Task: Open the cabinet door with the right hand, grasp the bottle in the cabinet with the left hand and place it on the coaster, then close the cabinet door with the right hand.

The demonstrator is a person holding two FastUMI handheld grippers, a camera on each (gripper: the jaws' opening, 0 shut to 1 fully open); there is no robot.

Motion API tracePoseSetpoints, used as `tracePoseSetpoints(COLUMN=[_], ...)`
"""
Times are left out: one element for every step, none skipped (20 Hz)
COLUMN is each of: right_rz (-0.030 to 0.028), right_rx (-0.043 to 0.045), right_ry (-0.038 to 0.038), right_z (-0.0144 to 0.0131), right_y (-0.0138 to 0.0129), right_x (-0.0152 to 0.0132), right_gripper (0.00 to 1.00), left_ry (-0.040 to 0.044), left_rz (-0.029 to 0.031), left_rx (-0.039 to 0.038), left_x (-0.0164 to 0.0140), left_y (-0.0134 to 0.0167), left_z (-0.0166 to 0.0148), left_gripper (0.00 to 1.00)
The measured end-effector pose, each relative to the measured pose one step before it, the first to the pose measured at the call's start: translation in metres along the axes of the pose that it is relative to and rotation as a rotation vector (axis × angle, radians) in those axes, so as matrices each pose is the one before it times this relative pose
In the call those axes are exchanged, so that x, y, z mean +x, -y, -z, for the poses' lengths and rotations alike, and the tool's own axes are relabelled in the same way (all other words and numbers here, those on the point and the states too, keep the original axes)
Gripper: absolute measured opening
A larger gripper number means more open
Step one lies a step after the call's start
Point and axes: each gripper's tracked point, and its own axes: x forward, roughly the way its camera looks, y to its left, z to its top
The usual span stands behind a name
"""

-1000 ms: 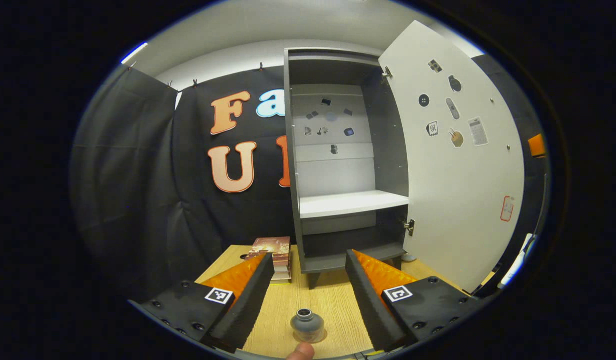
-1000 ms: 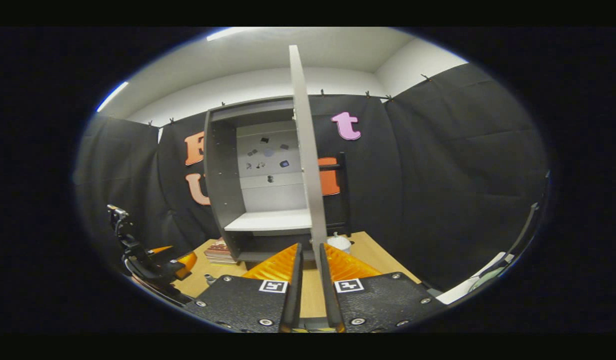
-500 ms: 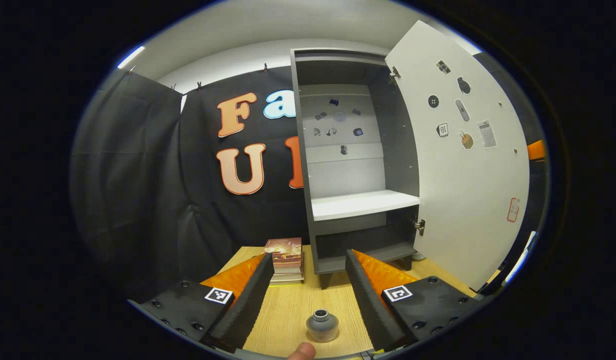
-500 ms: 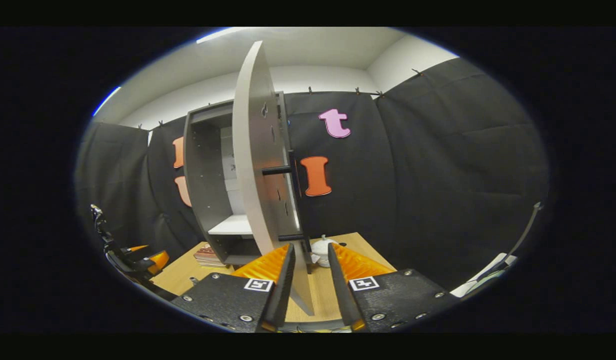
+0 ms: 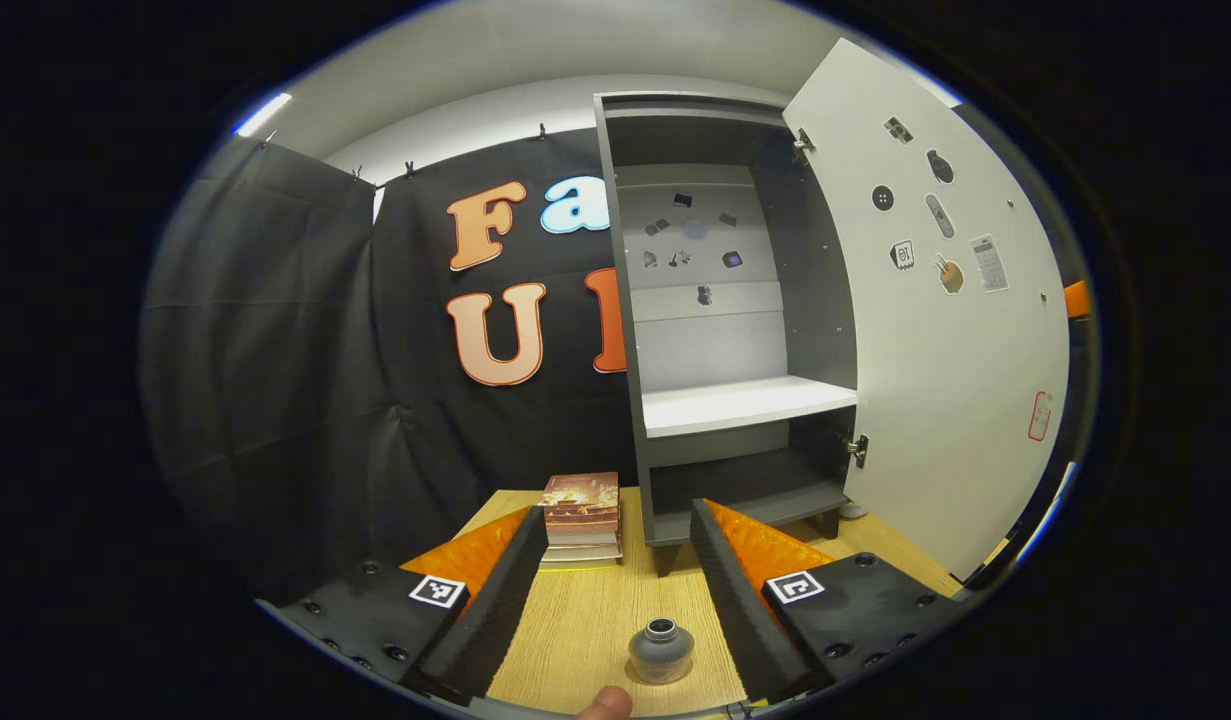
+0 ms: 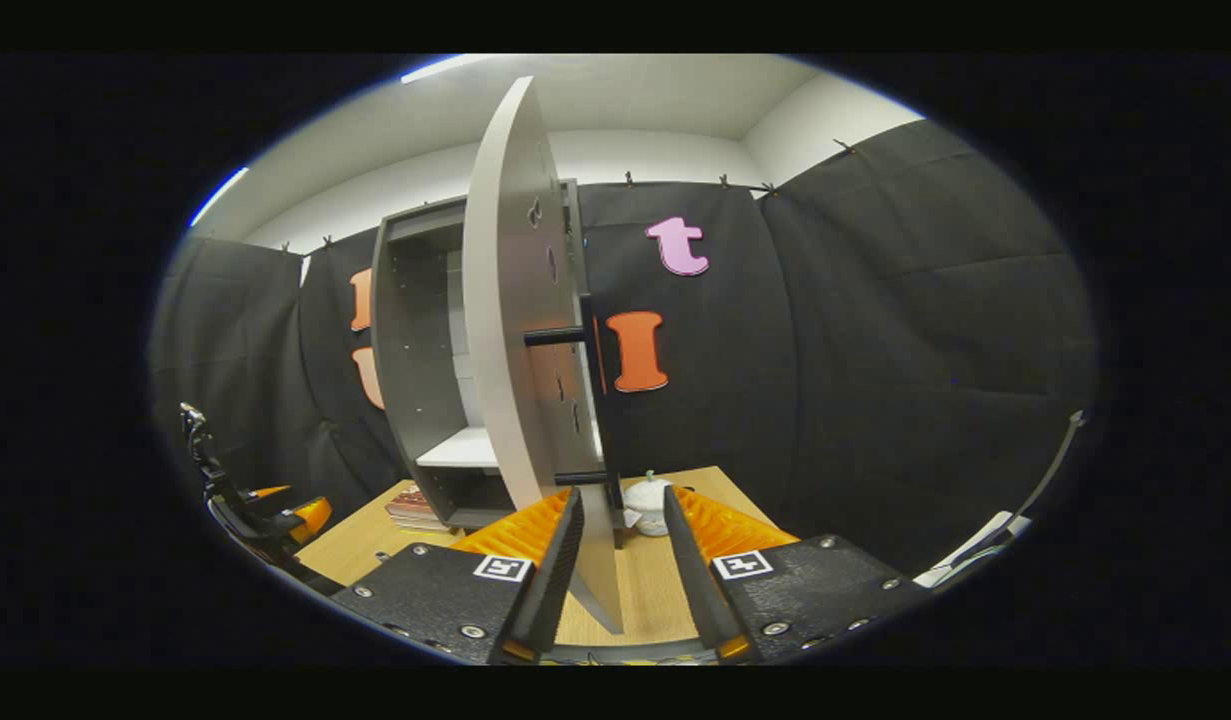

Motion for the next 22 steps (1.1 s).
tracePoseSetpoints(right_rz=[-0.00457, -0.00791, -0.00724, -0.01214, -0.01495, -0.01580, -0.01701, -0.01776, -0.01766, -0.01529, -0.01573, -0.01494, -0.01429, -0.01449, -0.01466, -0.01319, -0.01325, -0.01252, -0.01041, -0.00969, -0.00859, -0.00961], right_rx=[0.00435, 0.00190, 0.00339, -0.00019, 0.00083, 0.00132, 0.00356, 0.00305, 0.00009, 0.00105, -0.00252, -0.00233, -0.00047, -0.00239, -0.00164, 0.00532, 0.00609, 0.00690, 0.00610, 0.00246, -0.00109, -0.00267], right_ry=[-0.00062, 0.00192, -0.00008, -0.00014, -0.00126, -0.00065, -0.00057, -0.00013, 0.00106, -0.00199, 0.00079, -0.00073, 0.00124, 0.00199, 0.00100, -0.00179, -0.00098, 0.00167, 0.00100, 0.00194, 0.00213, 0.00239], right_z=[0.00128, -0.00038, 0.00037, 0.00041, 0.00149, 0.00085, 0.00012, 0.00180, 0.00098, 0.00187, 0.00143, 0.00019, 0.00045, 0.00154, 0.00080, 0.00109, 0.00553, 0.00049, -0.00089, -0.00079, -0.00076, -0.00034], right_y=[-0.00269, -0.00410, -0.00310, -0.00497, -0.00637, -0.00643, -0.00636, -0.00717, -0.00794, -0.00728, -0.00703, -0.00625, -0.00633, -0.00660, -0.00700, -0.00537, -0.00814, -0.00539, -0.00426, -0.00374, -0.00248, -0.00395], right_x=[0.00093, 0.00082, -0.00036, 0.00030, 0.00014, 0.00066, -0.00020, 0.00115, 0.00112, 0.00276, 0.00261, 0.00302, 0.00172, 0.00370, 0.00319, 0.00242, 0.01216, 0.00462, 0.00365, 0.00473, 0.00527, 0.00508], right_gripper=[0.52, 0.52, 0.52, 0.52, 0.52, 0.52, 0.47, 0.52, 0.52, 0.52, 0.52, 0.47, 0.57, 0.52, 0.52, 0.52, 0.53, 0.54, 0.55, 0.56, 0.57, 0.57], left_ry=[-0.00037, 0.00068, 0.00126, 0.00132, 0.00094, -0.00258, -0.00075, 0.00017, -0.00096, -0.00281, -0.00122, -0.00327, -0.00536, -0.00727, -0.00609, -0.00353, -0.00067, -0.00004, 0.00084, 0.00042, -0.00136, 0.00041], left_rz=[0.00291, -0.00101, -0.00181, 0.00116, 0.00277, -0.00105, -0.00081, -0.00244, -0.00137, -0.00507, -0.00380, -0.00377, -0.00339, -0.00582, -0.00382, -0.00675, -0.00631, -0.00741, -0.00878, -0.00887, -0.01159, -0.01125], left_rx=[-0.00040, 0.00206, 0.00210, -0.00080, -0.00281, -0.00109, -0.00077, -0.00224, -0.00081, 0.00103, 0.00018, 0.00026, 0.00061, -0.00281, -0.00516, -0.00343, -0.00082, 0.00088, 0.00093, -0.00112, -0.00103, -0.00230], left_x=[0.00091, 0.00078, 0.00009, 0.00043, 0.00143, 0.00082, 0.00084, 0.00107, 0.00228, 0.00105, 0.00173, 0.00075, 0.00188, 0.00077, 0.00112, 0.00057, 0.00081, 0.00232, 0.00072, 0.00047, 0.00081, 0.00018], left_y=[0.00079, -0.00100, -0.00111, -0.00107, 0.00016, -0.00158, -0.00175, -0.00165, -0.00194, -0.00273, -0.00285, -0.00255, -0.00285, -0.00359, -0.00243, -0.00357, -0.00434, -0.00438, -0.00510, -0.00518, -0.00592, -0.00649], left_z=[0.00067, 0.00083, -0.00108, 0.00075, -0.00040, 0.00087, -0.00040, 0.00054, 0.00012, 0.00105, 0.00058, 0.00106, 0.00220, 0.00278, 0.00122, 0.00214, -0.00036, 0.00103, 0.00007, 0.00072, 0.00090, 0.00210], left_gripper=[0.93, 0.94, 0.94, 0.94, 0.94, 0.93, 0.94, 0.94, 0.94, 0.94, 0.93, 0.94, 0.94, 0.94, 0.94, 0.94, 0.94, 0.94, 0.94, 0.94, 0.94, 0.94])
